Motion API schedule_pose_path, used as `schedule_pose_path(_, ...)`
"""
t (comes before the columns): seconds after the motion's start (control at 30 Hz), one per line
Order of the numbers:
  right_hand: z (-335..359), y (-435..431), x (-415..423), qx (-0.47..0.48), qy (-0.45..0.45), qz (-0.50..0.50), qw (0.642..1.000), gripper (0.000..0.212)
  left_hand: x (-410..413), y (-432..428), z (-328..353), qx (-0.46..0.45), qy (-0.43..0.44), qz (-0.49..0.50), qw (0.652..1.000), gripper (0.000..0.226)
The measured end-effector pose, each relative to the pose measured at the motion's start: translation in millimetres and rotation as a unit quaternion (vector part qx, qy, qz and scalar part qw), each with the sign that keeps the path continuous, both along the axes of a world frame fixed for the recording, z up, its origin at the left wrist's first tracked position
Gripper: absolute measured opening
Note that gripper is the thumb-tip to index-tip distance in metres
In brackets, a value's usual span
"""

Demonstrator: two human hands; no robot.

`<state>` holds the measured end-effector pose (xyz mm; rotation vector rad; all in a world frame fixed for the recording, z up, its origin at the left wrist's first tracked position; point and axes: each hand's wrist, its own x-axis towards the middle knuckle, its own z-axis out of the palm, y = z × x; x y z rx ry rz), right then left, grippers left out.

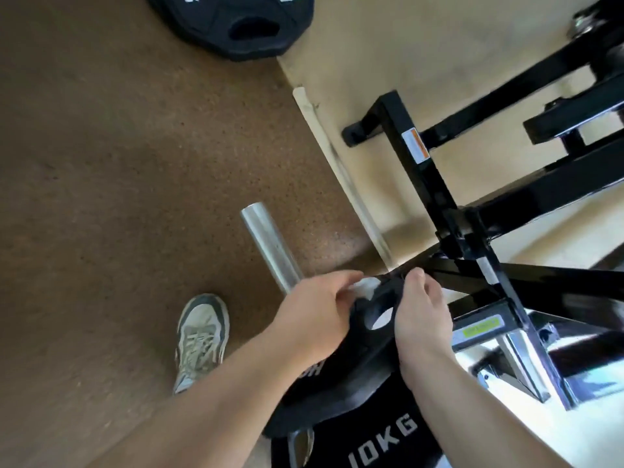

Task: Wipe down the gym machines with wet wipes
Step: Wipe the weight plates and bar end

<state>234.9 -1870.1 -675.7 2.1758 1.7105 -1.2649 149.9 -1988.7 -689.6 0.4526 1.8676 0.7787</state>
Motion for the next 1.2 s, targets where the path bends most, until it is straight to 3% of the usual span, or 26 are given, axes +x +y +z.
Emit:
schedule_pose_path(0.07,0.3,0.7,1.3,-0.014,-0.006,-0.027,1.000,0.044,14.1,12.8,-7.9,-0.008,-0.109,-0.076,0.991,0.037)
schedule_pose_path(0.17,-1.0,5.0,-1.8,-0.020,-0.018,-0.037,0.999,0.046,20.8,5.1,-5.0,-0.003,-0.184,-0.053,0.981,0.035)
schedule_pose_path(0.3,-3.8,18.3,-7.5,-0.046,-0.048,-0.008,0.998,0.061,15.2,-15.8,16.5,0.001,-0.100,-0.055,0.994,0.037)
schedule_pose_path(0.4,-1.8,22.4,-10.3,-0.049,-0.048,0.001,0.998,0.038,8.8,-14.5,22.9,-0.008,-0.029,-0.110,0.993,0.034)
schedule_pose_path(0.5,1.9,17.6,-10.0,0.040,-0.044,0.052,0.997,0.031,-2.0,-0.3,9.7,-0.027,0.051,-0.177,0.983,0.028)
schedule_pose_path(0.6,11.0,3.6,-4.7,0.098,-0.041,0.076,0.991,0.029,-0.5,9.2,9.0,-0.022,0.023,-0.155,0.987,0.033)
schedule_pose_path(0.73,27.5,-45.5,3.2,0.073,0.001,0.110,0.991,0.053,0.4,-10.3,23.3,0.007,0.027,-0.140,0.990,0.035)
schedule_pose_path(0.83,22.6,-55.8,2.8,0.092,-0.017,0.144,0.985,0.059,-11.0,-32.3,31.3,0.015,0.012,-0.178,0.984,0.033)
schedule_pose_path(1.0,9.5,-32.1,2.5,0.076,0.002,0.151,0.986,0.056,-19.9,-44.1,36.1,-0.039,-0.085,-0.164,0.982,0.025)
schedule_pose_path(1.1,7.9,-17.0,5.9,0.059,0.006,0.126,0.990,0.052,-6.2,-17.3,26.9,-0.006,-0.073,-0.118,0.990,0.035)
schedule_pose_path(1.2,10.0,-13.7,6.9,0.124,-0.021,0.115,0.985,0.048,7.2,0.3,15.7,0.024,0.010,-0.118,0.993,0.036)
